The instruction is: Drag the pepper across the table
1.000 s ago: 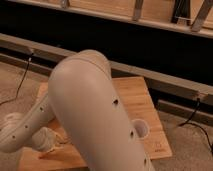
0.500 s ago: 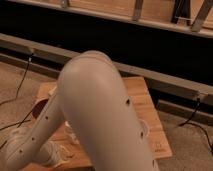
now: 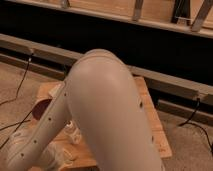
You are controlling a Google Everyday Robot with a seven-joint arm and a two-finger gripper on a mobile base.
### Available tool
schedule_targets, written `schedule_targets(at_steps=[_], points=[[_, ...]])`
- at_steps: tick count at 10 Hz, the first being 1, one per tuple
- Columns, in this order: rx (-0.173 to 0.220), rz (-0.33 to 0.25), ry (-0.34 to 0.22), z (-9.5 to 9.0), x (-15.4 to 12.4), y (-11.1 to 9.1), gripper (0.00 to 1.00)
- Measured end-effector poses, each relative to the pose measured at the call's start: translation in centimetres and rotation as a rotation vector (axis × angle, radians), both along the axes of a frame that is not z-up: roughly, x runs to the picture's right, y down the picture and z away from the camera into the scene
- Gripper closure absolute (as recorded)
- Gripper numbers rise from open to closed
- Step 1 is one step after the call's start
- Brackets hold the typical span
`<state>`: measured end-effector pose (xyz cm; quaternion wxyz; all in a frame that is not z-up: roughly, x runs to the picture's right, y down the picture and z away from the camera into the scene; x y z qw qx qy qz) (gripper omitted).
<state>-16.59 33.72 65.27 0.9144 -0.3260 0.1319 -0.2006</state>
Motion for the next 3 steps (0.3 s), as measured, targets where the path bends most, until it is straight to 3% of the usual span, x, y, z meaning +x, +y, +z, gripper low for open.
schedule_targets(at_steps=[3], points=[[-0.002, -0.011, 0.003, 0.17, 0.13, -0.01, 0.69]])
